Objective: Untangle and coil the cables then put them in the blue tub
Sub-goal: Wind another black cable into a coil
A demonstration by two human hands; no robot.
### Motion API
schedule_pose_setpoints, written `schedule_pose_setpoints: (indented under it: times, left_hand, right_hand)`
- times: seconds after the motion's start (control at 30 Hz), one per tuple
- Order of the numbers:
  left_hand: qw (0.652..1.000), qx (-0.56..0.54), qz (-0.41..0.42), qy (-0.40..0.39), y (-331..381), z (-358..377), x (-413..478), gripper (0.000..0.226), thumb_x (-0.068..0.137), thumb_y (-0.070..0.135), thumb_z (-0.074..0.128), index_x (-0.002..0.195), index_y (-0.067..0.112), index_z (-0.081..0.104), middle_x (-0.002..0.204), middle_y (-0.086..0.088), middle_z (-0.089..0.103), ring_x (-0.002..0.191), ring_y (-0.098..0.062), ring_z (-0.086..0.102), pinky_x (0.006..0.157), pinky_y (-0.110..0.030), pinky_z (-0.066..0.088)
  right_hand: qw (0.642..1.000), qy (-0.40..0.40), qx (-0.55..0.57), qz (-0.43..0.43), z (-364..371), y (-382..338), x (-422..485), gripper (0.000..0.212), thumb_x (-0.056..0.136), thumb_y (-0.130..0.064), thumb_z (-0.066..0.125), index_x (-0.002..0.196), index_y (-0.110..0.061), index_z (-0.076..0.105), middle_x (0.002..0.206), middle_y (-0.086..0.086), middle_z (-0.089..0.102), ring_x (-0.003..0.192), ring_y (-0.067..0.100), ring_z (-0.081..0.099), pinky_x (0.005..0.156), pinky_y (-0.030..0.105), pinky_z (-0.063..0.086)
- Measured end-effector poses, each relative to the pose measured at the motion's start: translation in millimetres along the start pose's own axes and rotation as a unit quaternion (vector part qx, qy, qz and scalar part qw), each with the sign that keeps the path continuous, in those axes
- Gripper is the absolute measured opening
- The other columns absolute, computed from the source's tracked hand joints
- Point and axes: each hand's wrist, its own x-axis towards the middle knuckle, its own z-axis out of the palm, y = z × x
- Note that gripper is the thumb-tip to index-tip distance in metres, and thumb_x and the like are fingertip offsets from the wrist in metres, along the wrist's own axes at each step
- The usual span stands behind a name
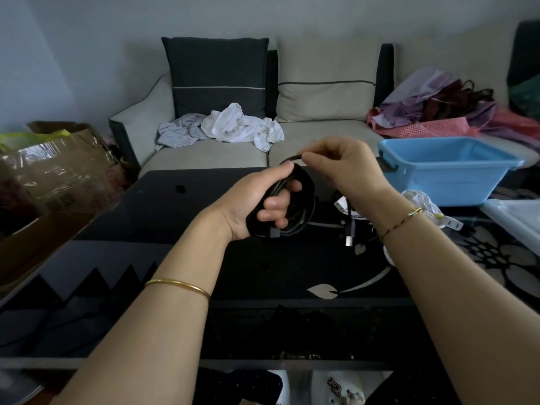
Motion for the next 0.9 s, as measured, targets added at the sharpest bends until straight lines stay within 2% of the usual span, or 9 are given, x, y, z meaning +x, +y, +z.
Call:
schedule_pose_setpoints:
  times: [0.1,0.17,0.27,0.37,0.47,0.57,0.77,0.83,0.9]
  left_hand:
    - [0.996,-0.085,0.004,-0.018,1.1,0.3,1.9,0.037,0.098,0.039,0.037,0.079,0.011,0.051,0.035,0.009,0.028,0.027,-0.003,0.023,0.04,-0.019,0.035]
    - [0.993,-0.118,0.008,-0.018,-0.7,0.5,2.5,0.037,0.099,0.039,0.036,0.078,0.011,0.049,0.035,0.01,0.028,0.026,-0.002,0.023,0.039,-0.018,0.034]
    - [0.985,-0.169,0.021,-0.029,-1.8,1.4,3.2,0.036,0.099,0.039,0.036,0.078,0.011,0.048,0.034,0.011,0.028,0.025,-0.004,0.024,0.037,-0.017,0.034]
    - [0.974,-0.215,0.049,-0.048,2.1,6.1,4.6,0.032,0.092,0.04,0.041,0.078,0.012,0.048,0.034,0.011,0.028,0.025,-0.005,0.026,0.037,-0.015,0.033]
    - [0.963,-0.254,0.074,-0.055,3.6,10.1,6.4,0.029,0.087,0.04,0.044,0.078,0.012,0.048,0.033,0.01,0.029,0.025,-0.005,0.028,0.037,-0.014,0.033]
    - [0.96,-0.267,0.069,-0.053,1.2,15.6,13.1,0.032,0.092,0.039,0.039,0.077,0.012,0.047,0.033,0.01,0.029,0.024,-0.005,0.028,0.037,-0.014,0.033]
    - [0.962,-0.27,0.01,-0.039,-7.1,36.8,29.2,0.035,0.096,0.038,0.037,0.073,0.013,0.047,0.038,0.01,0.033,0.03,-0.004,0.032,0.044,-0.016,0.042]
    - [0.966,-0.257,-0.027,-0.017,-11.6,42.8,35.7,0.038,0.096,0.039,0.037,0.071,0.013,0.048,0.048,0.006,0.042,0.04,-0.005,0.043,0.051,-0.018,0.05]
    - [0.969,-0.237,-0.064,0.017,-15.3,44.3,40.4,0.037,0.094,0.037,0.043,0.07,0.011,0.053,0.062,-0.001,0.051,0.054,-0.011,0.053,0.057,-0.023,0.054]
  right_hand:
    - [0.989,0.01,0.134,0.056,10.0,7.0,-3.2,0.016,0.091,-0.006,0.059,0.084,-0.016,0.067,0.065,-0.007,0.063,0.051,-0.004,0.054,0.049,0.01,0.042]
    - [0.984,0.017,0.166,0.06,17.3,11.3,-4.6,0.018,0.093,-0.006,0.056,0.085,-0.017,0.067,0.078,0.0,0.067,0.07,0.007,0.063,0.067,0.022,0.053]
    - [0.98,0.027,0.188,0.059,26.2,11.2,-8.5,0.019,0.097,-0.011,0.05,0.088,-0.017,0.065,0.09,0.004,0.067,0.089,0.016,0.061,0.09,0.036,0.049]
    - [0.971,0.026,0.231,0.044,28.1,9.8,-12.6,0.027,0.102,-0.023,0.04,0.096,-0.018,0.066,0.101,0.006,0.068,0.099,0.017,0.063,0.096,0.035,0.049]
    - [0.951,-0.043,0.304,0.041,25.2,11.8,-17.0,0.03,0.104,-0.027,0.034,0.116,-0.015,0.059,0.114,0.007,0.065,0.109,0.018,0.061,0.099,0.035,0.049]
    - [0.962,-0.053,0.267,0.025,17.6,19.8,-16.8,0.026,0.1,-0.025,0.041,0.119,-0.016,0.057,0.119,0.008,0.063,0.115,0.02,0.058,0.102,0.036,0.046]
    - [0.999,0.025,0.019,0.034,-4.5,32.7,-19.5,0.014,0.099,-0.02,0.045,0.094,-0.016,0.057,0.078,-0.005,0.058,0.074,0.009,0.054,0.073,0.025,0.046]
    - [0.998,0.034,-0.014,0.042,-11.7,38.0,-21.1,0.016,0.097,-0.022,0.046,0.091,-0.013,0.058,0.076,-0.001,0.06,0.072,0.015,0.057,0.07,0.035,0.049]
    - [0.998,0.016,-0.014,0.058,-18.8,42.5,-23.8,0.019,0.098,-0.017,0.045,0.095,-0.004,0.059,0.073,0.002,0.062,0.064,0.013,0.059,0.059,0.03,0.051]
